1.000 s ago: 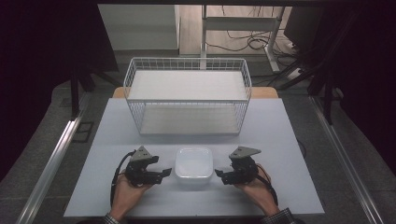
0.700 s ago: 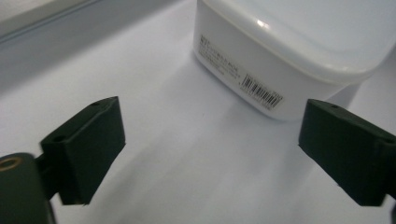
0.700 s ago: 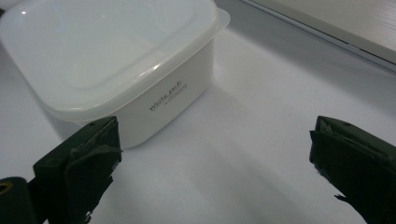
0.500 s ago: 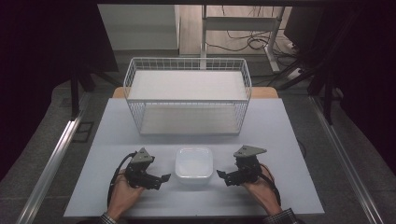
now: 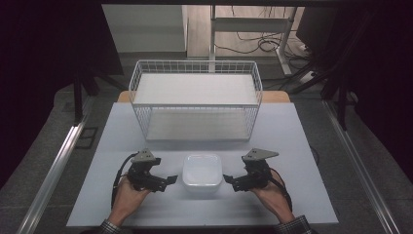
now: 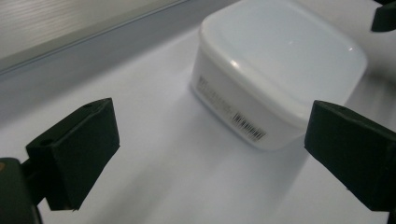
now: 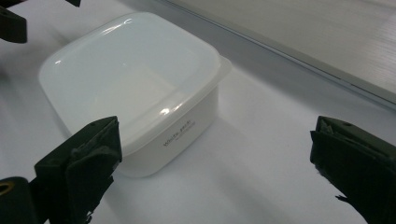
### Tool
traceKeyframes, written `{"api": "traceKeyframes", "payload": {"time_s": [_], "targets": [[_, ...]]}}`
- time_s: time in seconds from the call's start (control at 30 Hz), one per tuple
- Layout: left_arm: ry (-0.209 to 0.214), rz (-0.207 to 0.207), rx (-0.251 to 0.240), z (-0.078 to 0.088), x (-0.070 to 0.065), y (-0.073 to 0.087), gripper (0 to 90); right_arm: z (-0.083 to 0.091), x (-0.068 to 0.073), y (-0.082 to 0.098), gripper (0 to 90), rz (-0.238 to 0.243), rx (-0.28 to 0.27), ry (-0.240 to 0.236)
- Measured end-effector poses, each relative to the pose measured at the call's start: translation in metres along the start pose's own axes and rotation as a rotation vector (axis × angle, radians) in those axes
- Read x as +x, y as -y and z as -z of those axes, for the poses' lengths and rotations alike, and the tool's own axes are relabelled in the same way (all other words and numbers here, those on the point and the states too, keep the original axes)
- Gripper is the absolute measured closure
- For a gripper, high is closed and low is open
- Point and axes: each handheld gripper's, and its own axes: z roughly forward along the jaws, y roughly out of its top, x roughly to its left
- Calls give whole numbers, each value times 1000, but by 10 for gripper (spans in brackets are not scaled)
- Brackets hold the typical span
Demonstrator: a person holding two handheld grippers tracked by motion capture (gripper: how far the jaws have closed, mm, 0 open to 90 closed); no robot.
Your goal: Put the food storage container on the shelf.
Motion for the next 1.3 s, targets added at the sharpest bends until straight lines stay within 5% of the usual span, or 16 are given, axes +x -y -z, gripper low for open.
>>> {"api": "traceKeyframes", "payload": {"time_s": [0.3,0.53,0.63,0.77,0.9,0.97,1.17,1.3], "targets": [[42,-30,22,-19,-9,-23,64,-6,11,-16,9,-3,14,-15],[65,-44,65,-40,-7,-31,106,-23,16,-24,122,-41,85,-43],[90,-24,99,-47,-5,-28,143,-29,14,-21,155,-71,93,-73],[181,63,126,-51,-1,-26,189,-36,8,-18,250,-147,112,-167],[171,97,133,-45,-4,-24,244,-35,7,-17,318,-215,137,-202],[163,118,127,-39,-5,-22,383,-29,7,-18,424,-240,155,-193],[139,160,88,-21,-13,-17,620,-13,10,-16,623,-276,141,-190],[106,166,61,-16,-18,-17,661,-9,14,-17,662,-278,125,-152]]}}
